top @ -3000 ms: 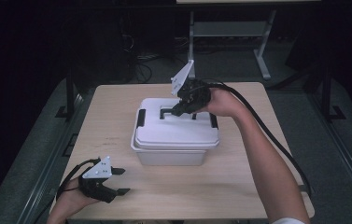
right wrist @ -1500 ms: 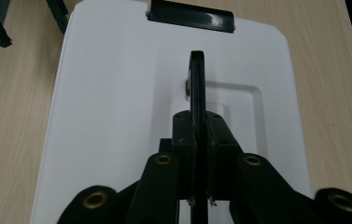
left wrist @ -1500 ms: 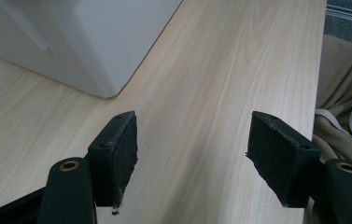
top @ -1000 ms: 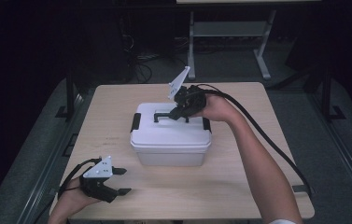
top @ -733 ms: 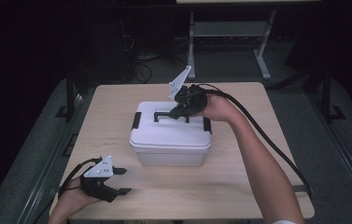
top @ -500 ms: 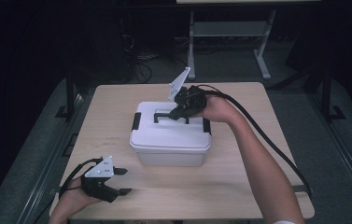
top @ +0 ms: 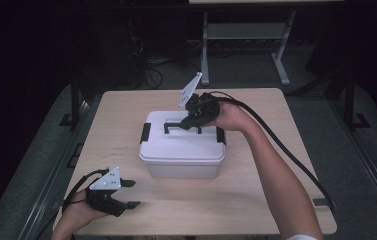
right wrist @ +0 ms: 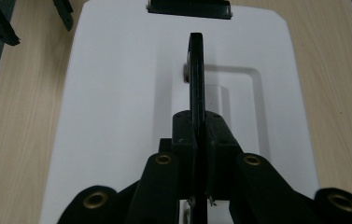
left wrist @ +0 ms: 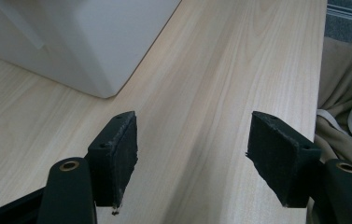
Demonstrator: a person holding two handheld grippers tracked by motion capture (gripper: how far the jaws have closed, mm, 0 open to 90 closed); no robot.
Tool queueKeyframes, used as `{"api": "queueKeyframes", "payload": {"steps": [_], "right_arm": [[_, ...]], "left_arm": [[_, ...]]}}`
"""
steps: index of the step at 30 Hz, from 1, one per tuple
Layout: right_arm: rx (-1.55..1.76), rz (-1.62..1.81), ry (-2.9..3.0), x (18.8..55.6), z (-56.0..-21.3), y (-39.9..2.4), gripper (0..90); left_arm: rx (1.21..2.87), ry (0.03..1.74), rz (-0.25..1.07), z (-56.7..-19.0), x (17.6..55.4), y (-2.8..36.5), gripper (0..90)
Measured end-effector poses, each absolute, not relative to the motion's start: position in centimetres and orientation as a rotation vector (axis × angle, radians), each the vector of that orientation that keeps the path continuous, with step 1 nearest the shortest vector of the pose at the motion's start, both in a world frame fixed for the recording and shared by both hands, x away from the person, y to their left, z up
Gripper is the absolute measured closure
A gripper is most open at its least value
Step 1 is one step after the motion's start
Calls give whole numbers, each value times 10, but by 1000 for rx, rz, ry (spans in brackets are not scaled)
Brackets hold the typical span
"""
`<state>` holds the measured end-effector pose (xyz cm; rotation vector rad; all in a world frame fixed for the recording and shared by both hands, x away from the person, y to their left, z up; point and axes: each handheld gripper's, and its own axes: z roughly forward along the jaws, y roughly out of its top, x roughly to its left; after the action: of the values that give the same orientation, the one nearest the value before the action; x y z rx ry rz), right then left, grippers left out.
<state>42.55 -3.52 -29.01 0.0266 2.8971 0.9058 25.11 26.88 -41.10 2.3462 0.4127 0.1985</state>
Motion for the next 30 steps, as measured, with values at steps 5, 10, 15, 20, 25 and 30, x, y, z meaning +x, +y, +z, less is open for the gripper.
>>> {"api": "queueKeyframes", "payload": {"steps": [5,10,15,20,25,30], "right_arm": [[32,912,2896,425,-290,-36,833],[24,909,2894,425,-290,-36,835],[18,901,2895,425,-290,-37,836],[-9,871,2896,424,-289,-39,838],[-17,868,2898,424,-289,-42,837],[6,876,2910,425,-289,-42,831]], "left_arm": [[2348,414,198,-411,251,269,328],[2346,416,200,-411,250,269,329],[2345,416,200,-411,250,269,328],[2345,419,198,-411,250,269,328],[2345,421,197,-412,251,269,328],[2345,420,198,-411,250,269,328]]}}
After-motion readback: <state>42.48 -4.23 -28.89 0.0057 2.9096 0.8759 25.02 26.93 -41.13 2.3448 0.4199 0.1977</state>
